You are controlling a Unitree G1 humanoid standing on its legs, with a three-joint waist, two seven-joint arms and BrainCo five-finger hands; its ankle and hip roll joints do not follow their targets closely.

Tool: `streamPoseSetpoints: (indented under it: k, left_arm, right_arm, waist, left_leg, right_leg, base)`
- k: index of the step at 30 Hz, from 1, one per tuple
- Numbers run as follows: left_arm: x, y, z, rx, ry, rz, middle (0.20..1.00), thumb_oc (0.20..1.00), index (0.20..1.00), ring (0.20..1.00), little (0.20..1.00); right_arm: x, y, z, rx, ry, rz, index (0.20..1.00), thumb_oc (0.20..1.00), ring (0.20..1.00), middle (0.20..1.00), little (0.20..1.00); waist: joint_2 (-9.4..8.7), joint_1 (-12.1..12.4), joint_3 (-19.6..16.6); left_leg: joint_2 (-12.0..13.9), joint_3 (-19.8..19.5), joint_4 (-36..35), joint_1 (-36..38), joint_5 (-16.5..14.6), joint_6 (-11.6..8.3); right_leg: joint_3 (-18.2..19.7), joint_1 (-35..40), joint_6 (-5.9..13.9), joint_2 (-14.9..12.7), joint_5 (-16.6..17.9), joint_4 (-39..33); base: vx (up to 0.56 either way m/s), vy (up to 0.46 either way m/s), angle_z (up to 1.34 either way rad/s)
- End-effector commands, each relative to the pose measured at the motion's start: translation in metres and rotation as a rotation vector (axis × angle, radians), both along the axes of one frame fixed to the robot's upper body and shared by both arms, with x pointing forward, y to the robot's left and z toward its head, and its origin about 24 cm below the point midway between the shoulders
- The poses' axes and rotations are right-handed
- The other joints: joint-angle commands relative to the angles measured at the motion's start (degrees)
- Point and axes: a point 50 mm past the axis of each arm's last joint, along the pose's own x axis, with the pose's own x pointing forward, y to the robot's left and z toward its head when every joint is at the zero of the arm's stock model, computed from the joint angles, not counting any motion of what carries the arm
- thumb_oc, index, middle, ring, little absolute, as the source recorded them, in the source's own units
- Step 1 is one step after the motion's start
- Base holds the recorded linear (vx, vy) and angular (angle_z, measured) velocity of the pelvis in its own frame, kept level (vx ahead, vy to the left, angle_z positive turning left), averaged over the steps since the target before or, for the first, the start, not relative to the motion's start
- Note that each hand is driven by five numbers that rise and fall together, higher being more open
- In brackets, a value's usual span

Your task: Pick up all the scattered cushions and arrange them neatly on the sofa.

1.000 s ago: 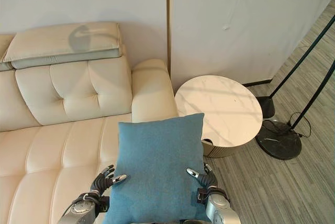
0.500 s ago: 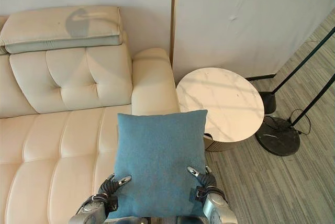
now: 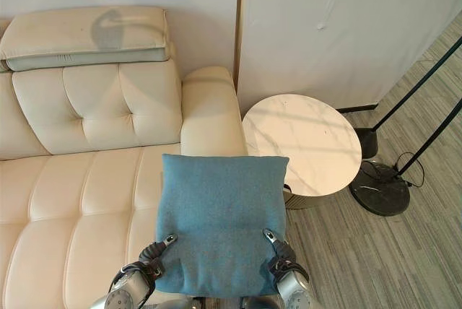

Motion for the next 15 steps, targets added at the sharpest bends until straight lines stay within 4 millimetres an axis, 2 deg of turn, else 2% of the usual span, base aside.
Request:
streamPoseSetpoints:
  k: [1,4,5,6,7,8,11,15]
  left_arm:
    - [0.017,-0.088,0.036,-0.271,-0.201,-0.277,0.2,0.2,0.2,0.2,0.2]
    - [0.03,-0.055,0.052,0.042,-0.357,-0.431,0.2,0.2,0.2,0.2,0.2]
    - [0.03,-0.055,0.052,0.042,-0.357,-0.431,0.2,0.2,0.2,0.2,0.2]
    - [0.033,-0.046,0.057,0.108,-0.389,-0.456,0.2,0.2,0.2,0.2,0.2]
    - [0.036,-0.027,0.066,0.234,-0.438,-0.475,0.2,0.2,0.2,0.2,0.2]
    - [0.036,-0.027,0.066,0.234,-0.438,-0.475,0.2,0.2,0.2,0.2,0.2]
    - [0.035,0.001,0.08,0.384,-0.494,-0.457,0.2,0.2,0.2,0.2,0.2]
    - [0.031,0.01,0.085,0.419,-0.504,-0.432,0.2,0.2,0.2,0.2,0.2]
  right_arm:
    - [0.016,0.055,0.021,0.063,-0.133,0.234,0.2,0.2,0.2,0.2,0.2]
    - [0.022,0.03,0.029,-0.194,-0.183,0.332,0.2,0.2,0.2,0.2,0.2]
    - [0.022,0.03,0.029,-0.194,-0.183,0.332,0.2,0.2,0.2,0.2,0.2]
    - [0.022,0.022,0.033,-0.242,-0.197,0.336,0.2,0.2,0.2,0.2,0.2]
    - [0.021,0.007,0.038,-0.336,-0.216,0.348,0.2,0.2,0.2,0.2,0.2]
    - [0.021,0.007,0.038,-0.336,-0.216,0.348,0.2,0.2,0.2,0.2,0.2]
    - [0.018,-0.012,0.053,-0.459,-0.274,0.355,0.2,0.2,0.2,0.2,0.2]
    - [0.014,-0.016,0.064,-0.474,-0.318,0.33,0.2,0.2,0.2,0.2,0.2]
  waist:
    - [0.54,-0.4,-0.9]
    - [0.56,-0.3,-1.6]
    - [0.56,-0.3,-1.7]
    - [0.56,-0.2,-2.0]
    - [0.49,-0.1,-2.6]
    - [0.48,-0.1,-2.6]
    - [0.14,0.3,-3.8]
    - [-0.23,0.1,-3.7]
  left_leg:
    - [4.3,2.5,-0.4,2.0,-4.2,-3.72]
    - [4.1,2.6,-0.4,2.4,-4.6,-3.17]
    - [4.1,2.6,-0.4,2.3,-4.6,-3.17]
    - [3.9,2.6,-0.4,2.5,-4.7,-2.97]
    - [3.5,2.5,-0.4,2.8,-5.0,-2.65]
    - [3.5,2.5,-0.4,2.8,-5.0,-2.65]
    - [2.3,2.2,-0.4,3.5,-5.8,-1.42]
    - [1.2,2.1,-0.4,3.3,-5.9,-0.54]
  right_leg:
    - [-0.3,2.7,3.51,-1.4,-9.1,0.1]
    - [-0.4,3.0,3.86,-1.8,-8.8,0.1]
    - [-0.4,2.9,3.86,-1.8,-8.8,0.1]
    - [-0.5,3.1,3.98,-2.0,-8.6,0.1]
    - [-0.7,3.5,4.26,-2.4,-8.4,0.1]
    - [-0.7,3.5,4.26,-2.4,-8.5,0.1]
    - [-0.7,4.3,5.01,-3.6,-7.7,0.1]
    - [-0.6,3.8,5.86,-4.8,-6.0,0.1]
  base:
    - [-0.02,0.031,-0.01]
    - [-0.02,0.065,0.0]
    - [-0.01,0.068,0.0]
    - [-0.01,0.119,0.0]
    - [-0.01,0.119,0.0]
    - [-0.02,0.136,0.01]
    - [-0.03,0.188,0.0]
    - [-0.09,0.191,0.02]
